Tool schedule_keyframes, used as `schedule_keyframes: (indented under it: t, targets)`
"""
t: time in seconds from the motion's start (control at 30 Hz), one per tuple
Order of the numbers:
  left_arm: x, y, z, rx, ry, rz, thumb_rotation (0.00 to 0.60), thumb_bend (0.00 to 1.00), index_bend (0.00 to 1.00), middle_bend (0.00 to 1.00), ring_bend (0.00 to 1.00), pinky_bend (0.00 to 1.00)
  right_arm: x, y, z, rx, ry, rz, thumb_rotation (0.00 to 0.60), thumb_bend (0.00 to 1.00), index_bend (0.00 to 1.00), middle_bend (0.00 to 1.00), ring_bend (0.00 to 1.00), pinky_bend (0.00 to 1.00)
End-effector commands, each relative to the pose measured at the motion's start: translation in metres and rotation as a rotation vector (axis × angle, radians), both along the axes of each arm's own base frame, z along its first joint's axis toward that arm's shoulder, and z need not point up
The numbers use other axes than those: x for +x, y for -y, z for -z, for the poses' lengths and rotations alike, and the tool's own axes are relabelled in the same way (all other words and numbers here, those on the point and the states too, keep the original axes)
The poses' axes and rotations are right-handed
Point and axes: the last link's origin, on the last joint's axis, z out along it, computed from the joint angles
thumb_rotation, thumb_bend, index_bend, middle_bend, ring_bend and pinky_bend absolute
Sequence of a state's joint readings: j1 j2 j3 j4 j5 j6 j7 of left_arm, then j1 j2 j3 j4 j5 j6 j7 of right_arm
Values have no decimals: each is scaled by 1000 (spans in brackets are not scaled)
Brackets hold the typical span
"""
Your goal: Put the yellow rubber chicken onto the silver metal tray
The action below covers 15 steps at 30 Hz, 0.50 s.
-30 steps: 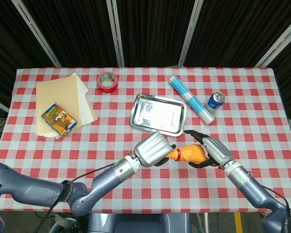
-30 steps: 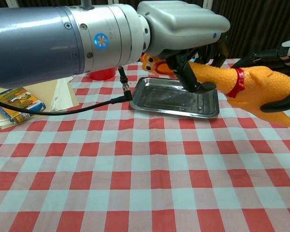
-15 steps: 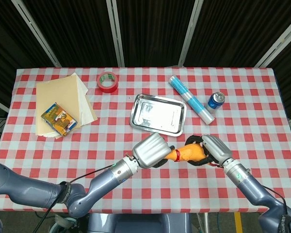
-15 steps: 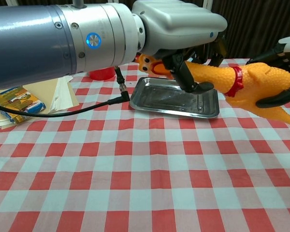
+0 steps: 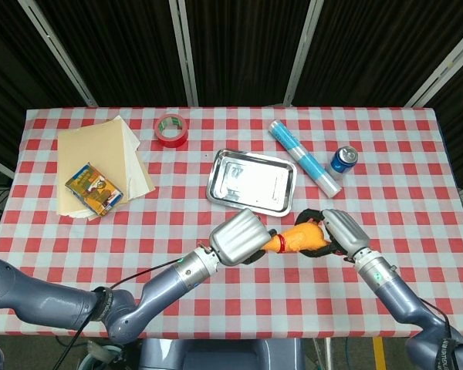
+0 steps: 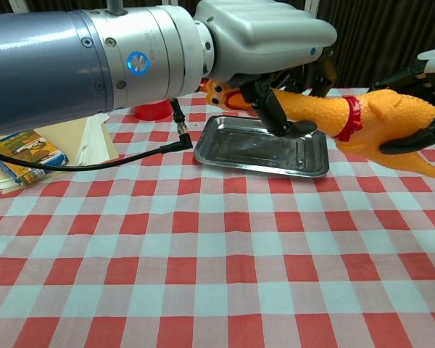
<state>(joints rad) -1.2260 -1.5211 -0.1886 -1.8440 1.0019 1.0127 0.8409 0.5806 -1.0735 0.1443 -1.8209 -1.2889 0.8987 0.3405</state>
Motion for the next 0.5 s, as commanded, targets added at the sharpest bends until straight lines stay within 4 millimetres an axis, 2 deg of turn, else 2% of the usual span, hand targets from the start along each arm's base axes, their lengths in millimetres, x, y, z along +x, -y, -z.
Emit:
schedule_keyframes:
  t: [0.03, 0.1, 0.2, 0.5]
  targets:
    - [0, -3, -1, 24, -2, 10, 600, 752, 725, 786, 673, 764, -1, -3, 0, 22, -18, -7, 600, 354, 424, 534, 502, 569]
    - [1, -6, -1, 50, -1, 19, 600, 752, 726, 787, 673, 764, -3, -6, -1, 44, -30, -11, 600, 325, 222, 398, 360, 429]
    - [1, -10, 0, 69, 6, 19, 600, 752, 727, 788, 673, 764, -5, -9, -1, 72, -44, -14, 600, 287, 97, 296, 257, 352]
    - [0, -12, 4, 79, 6, 21, 600, 752, 727, 789, 673, 764, -6, -10, -5, 92, -35, -20, 600, 283, 71, 275, 226, 340]
